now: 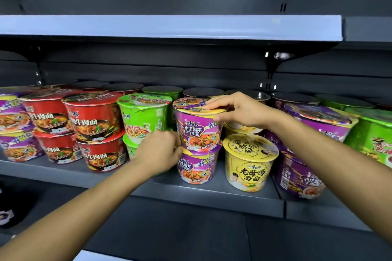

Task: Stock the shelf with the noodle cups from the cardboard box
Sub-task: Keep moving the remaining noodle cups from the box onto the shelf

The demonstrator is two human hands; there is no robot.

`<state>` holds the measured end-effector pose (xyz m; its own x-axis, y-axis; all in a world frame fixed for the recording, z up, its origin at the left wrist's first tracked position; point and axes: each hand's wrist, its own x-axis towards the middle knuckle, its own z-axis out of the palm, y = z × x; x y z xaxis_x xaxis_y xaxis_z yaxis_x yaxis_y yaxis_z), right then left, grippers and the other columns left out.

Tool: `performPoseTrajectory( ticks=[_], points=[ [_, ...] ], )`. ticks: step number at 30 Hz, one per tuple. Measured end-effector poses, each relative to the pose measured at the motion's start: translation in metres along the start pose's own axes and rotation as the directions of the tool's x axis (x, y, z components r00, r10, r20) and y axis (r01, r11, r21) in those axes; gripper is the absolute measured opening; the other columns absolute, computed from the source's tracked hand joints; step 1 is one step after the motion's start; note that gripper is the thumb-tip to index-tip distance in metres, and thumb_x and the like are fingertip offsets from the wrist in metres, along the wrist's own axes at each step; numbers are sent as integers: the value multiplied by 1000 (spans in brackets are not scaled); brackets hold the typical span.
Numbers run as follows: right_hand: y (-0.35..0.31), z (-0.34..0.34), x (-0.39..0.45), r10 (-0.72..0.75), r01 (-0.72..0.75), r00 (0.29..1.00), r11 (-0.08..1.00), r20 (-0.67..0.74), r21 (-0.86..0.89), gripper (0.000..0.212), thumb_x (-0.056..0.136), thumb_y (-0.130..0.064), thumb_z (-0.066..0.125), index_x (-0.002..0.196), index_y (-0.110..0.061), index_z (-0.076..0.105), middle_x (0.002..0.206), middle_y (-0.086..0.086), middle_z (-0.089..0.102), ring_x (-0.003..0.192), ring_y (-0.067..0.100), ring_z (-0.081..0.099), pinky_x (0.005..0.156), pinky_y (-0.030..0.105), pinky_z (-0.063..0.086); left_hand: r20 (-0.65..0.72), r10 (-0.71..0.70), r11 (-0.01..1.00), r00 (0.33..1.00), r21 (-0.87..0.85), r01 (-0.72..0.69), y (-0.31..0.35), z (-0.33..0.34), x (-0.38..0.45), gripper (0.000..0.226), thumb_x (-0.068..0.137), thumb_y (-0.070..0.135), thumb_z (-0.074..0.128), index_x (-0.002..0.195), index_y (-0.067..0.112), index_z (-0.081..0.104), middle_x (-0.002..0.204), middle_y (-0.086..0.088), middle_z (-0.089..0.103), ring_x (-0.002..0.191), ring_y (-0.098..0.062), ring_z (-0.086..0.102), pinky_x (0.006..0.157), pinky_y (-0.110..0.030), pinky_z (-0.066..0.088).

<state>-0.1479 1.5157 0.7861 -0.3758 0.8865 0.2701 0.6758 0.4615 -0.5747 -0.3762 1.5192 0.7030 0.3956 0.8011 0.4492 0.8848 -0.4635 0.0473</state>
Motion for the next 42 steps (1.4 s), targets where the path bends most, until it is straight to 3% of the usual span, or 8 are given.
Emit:
performPoseTrajectory(
  ticks=[5, 7, 11, 17, 21, 25, 35, 42],
  points=[
    [2, -2, 0, 16, -18, 1000, 994, 26, 106, 36, 87, -1, 62, 120, -15, 64, 133, -2, 55, 117, 15, 55, 62, 8, 48, 25, 76, 997, 997, 20, -76, -7, 12, -3, 28, 89, 33, 55, 115, 26, 63, 118, 1, 66, 105, -24, 62, 85, -34, 51],
    [2, -1, 0, 13, -14, 1000, 995, 17, 96, 36, 87, -1, 62, 120, -15, 64, 133, -2, 54, 117, 14, 55, 67, 10, 49, -2, 118, 993, 993, -9, -118, -12, 14, -2, 27, 90, 37, 58, 115, 26, 65, 116, 4, 68, 104, -22, 63, 84, -34, 51],
    [1, 2, -1, -2, 2, 1000, 1000, -7, 6, 37, 85, -8, 68, 119, -21, 64, 132, -7, 55, 118, 11, 54, 94, 28, 51, -62, 176, 981, 982, -72, -180, -22, 18, 0, 23, 89, 40, 62, 104, 26, 71, 103, 6, 72, 94, -21, 67, 74, -35, 54],
    [-4, 10, -2, -22, 18, 993, 999, -115, -37, 25, 80, -23, 74, 100, -33, 63, 117, -9, 61, 104, 7, 60, 90, 35, 53, -150, 247, 968, 958, -3, -250, -22, 23, 0, 24, 87, 46, 61, 94, 26, 73, 89, 5, 73, 82, -23, 68, 63, -34, 55],
    [-3, 12, -1, -27, 18, 991, 998, -130, -67, 25, 80, -24, 74, 100, -34, 62, 120, -8, 61, 107, 10, 60, 90, 37, 53, -169, 254, 967, 952, 14, -256, -21, 24, 1, 24, 87, 46, 61, 93, 26, 73, 89, 5, 73, 81, -23, 68, 62, -32, 54],
    [-1, 12, -3, -30, 16, 988, 996, -151, -90, 28, 82, -24, 72, 108, -28, 64, 121, -7, 61, 111, 10, 58, 93, 37, 52, -196, 287, 958, 938, 82, -276, -18, 24, 1, 21, 81, 45, 69, 82, 24, 72, 77, 4, 71, 68, -23, 68, 52, -30, 51],
    [-2, 16, -5, -31, 10, 982, 994, -184, -110, 31, 83, -27, 71, 113, -26, 65, 124, -7, 61, 109, 5, 56, 88, 25, 50, -233, 293, 954, 927, 132, -269, -11, 22, 0, 22, 68, 45, 80, 67, 26, 69, 62, 8, 66, 51, -18, 63, 39, -25, 42],
    [-2, 14, -7, -23, -1, 988, 989, -156, -149, 28, 85, -29, 68, 113, -26, 63, 123, -6, 61, 109, 10, 55, 91, 31, 46, -222, 199, 979, 955, 90, -183, -5, 19, 1, 17, 70, 43, 79, 71, 27, 75, 68, 5, 72, 62, -22, 68, 48, -26, 48]
  ],
)
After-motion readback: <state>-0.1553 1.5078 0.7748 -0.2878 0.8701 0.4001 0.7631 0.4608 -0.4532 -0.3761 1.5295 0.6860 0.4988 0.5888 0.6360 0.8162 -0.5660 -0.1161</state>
